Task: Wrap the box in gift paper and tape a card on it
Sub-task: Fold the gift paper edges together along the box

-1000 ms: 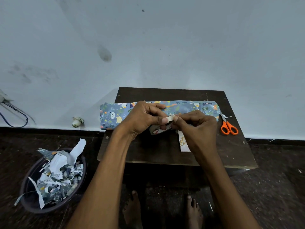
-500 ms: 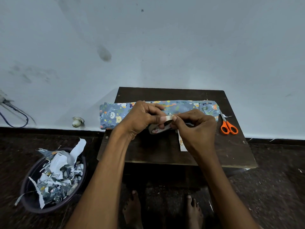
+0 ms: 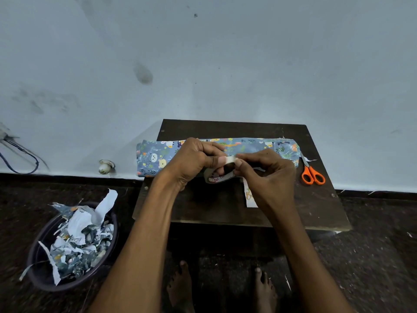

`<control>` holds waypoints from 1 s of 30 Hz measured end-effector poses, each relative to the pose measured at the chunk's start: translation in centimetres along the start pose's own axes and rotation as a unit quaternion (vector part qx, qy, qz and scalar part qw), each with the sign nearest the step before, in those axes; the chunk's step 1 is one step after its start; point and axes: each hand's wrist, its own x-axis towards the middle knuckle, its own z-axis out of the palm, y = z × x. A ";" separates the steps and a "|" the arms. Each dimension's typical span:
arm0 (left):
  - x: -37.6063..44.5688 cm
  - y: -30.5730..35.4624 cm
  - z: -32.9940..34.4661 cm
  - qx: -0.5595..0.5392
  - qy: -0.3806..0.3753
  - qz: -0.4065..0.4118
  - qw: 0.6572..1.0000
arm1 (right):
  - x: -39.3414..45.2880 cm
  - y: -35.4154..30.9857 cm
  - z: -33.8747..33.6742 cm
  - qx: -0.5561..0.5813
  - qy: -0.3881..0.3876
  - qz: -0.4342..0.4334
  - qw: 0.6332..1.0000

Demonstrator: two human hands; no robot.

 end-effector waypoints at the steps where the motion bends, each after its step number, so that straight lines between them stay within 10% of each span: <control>1: 0.0 0.0 0.0 -0.005 0.000 -0.005 1.000 | 0.1 0.0 -0.1 -0.005 -0.010 0.001 1.000; 30: 0.0 0.5 0.3 -0.014 -0.002 -0.030 0.999 | 0.1 -0.9 0.0 -0.086 0.004 -0.022 0.996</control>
